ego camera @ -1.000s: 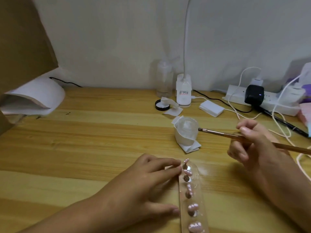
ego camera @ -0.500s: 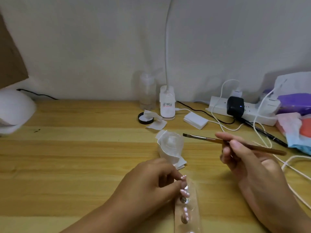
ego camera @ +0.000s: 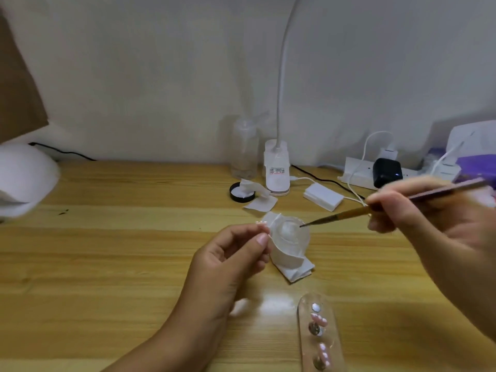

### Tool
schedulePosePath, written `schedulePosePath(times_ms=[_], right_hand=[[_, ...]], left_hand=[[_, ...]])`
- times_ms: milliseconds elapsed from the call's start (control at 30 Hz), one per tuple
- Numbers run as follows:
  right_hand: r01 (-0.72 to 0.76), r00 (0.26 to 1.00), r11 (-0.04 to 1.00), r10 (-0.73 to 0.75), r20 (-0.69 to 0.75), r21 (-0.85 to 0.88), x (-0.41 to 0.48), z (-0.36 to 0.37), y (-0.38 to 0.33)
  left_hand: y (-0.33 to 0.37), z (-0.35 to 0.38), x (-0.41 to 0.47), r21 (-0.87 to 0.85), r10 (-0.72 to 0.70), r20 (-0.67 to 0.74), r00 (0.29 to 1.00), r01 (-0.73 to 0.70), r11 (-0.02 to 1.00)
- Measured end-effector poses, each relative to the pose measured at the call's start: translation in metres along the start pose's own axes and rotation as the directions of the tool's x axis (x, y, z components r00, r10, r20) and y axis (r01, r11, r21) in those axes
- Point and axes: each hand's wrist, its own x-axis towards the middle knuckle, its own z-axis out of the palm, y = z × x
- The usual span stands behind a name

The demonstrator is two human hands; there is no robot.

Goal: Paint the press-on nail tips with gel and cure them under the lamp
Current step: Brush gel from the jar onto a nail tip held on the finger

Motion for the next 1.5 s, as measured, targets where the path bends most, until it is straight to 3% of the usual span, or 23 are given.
schedulePosePath(times_ms=[100, 133, 300, 500, 733, 867, 1000, 1500], right_hand=[[0.304, 0.951, 0.929, -0.285, 0.116, -0.21, 0.012, 0.005, -0.022], [0.327, 0.942, 0.917, -0.298, 0.154, -0.227, 0.012, 0.01, -0.032], [0.172, 0.955, 0.918, -0.068, 0.288, -0.357, 0.028, 0.039, -0.036], [0.244, 0.932, 0.851, -0.073, 0.354, -0.466, 0.028, 0.055, -0.027], [0.178, 0.934, 0.912, -0.039, 0.355, -0.369, 0.024, 0.039, -0.019], [0.134, 0.976, 0.987, -0.116, 0.182, -0.087, -0.007, 0.013, -0.008], [0.028, 0.999, 0.992, -0.031, 0.023, 0.124, -0.035, 0.001, 0.008], [-0.047, 0.998, 0.948, 0.056, -0.021, 0.314, -0.042, 0.003, 0.024]], left_hand=[[0.0, 0.0, 0.001, 0.026, -0.015, -0.048, 0.999, 0.016, 1.0], [0.001, 0.002, 0.003, 0.005, -0.037, -0.051, 0.998, 0.037, 0.999], [0.004, 0.004, 0.01, -0.128, -0.177, 0.112, 0.978, 0.191, 0.973], [0.001, -0.001, 0.016, -0.122, -0.218, 0.3, 0.929, 0.264, 0.957], [0.003, 0.0, 0.016, -0.147, -0.232, 0.366, 0.901, 0.303, 0.942], [0.004, 0.001, 0.014, -0.168, -0.221, 0.361, 0.906, 0.297, 0.94], [0.006, 0.002, 0.013, -0.159, -0.207, 0.338, 0.918, 0.272, 0.949], [0.005, -0.001, 0.011, -0.136, -0.221, 0.353, 0.909, 0.283, 0.949]])
